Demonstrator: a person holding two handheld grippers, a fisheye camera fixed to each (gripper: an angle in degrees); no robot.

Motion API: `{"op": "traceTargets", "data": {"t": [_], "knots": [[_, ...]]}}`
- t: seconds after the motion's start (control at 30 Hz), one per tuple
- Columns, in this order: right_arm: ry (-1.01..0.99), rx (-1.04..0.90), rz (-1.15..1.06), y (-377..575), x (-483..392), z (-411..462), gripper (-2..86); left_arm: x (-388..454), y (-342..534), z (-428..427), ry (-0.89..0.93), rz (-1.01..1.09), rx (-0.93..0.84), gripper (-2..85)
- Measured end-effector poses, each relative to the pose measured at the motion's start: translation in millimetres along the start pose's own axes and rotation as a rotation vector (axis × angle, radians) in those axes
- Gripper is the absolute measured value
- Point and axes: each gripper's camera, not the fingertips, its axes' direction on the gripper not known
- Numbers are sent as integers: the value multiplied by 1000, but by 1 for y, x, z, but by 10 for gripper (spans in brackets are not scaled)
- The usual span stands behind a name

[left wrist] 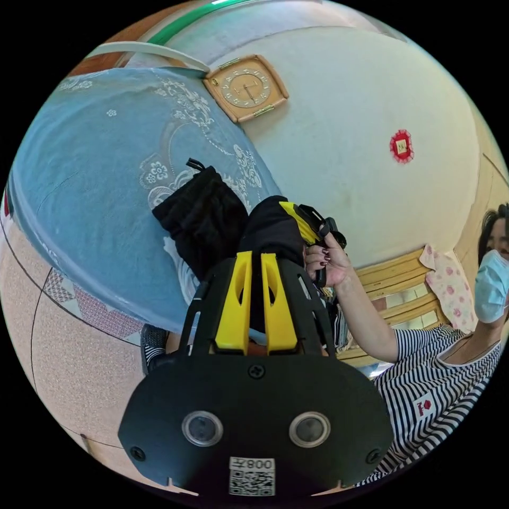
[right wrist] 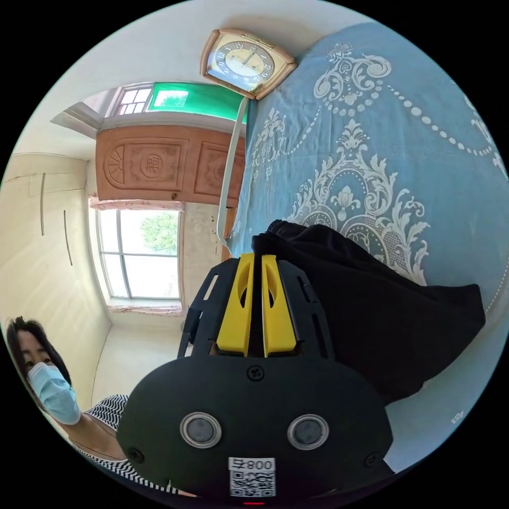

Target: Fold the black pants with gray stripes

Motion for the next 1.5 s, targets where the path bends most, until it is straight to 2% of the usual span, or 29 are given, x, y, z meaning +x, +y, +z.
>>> {"op": "traceTargets", "data": {"t": [0.33,0.57,0.7,0.77,0.83,1.07,1.2,1.33,1.43,1.5], "knots": [[-11,-70,46,-44,31,60,32,12,-11,-62,-24,-154,88,34],[-51,-73,35,-56,40,76,51,69,-11,-98,-110,-13,225,71],[-21,-86,22,-66,39,86,46,100,-25,-87,-244,121,108,94],[-23,-88,-2,-70,38,86,37,110,-30,-74,-400,141,23,68],[-20,-96,-59,-69,33,81,33,112,-31,-73,-456,139,8,49],[143,-272,-281,2,47,58,17,97,-20,-89,-396,-4,91,14],[191,-341,-277,48,73,51,6,115,-6,-91,-344,64,136,5],[230,-346,-263,82,92,54,2,142,7,-60,-382,217,16,2],[188,-376,-275,96,94,63,2,132,11,-36,-508,200,-75,1],[225,-376,-300,104,90,65,1,124,14,-33,-463,153,-75,1]]}}
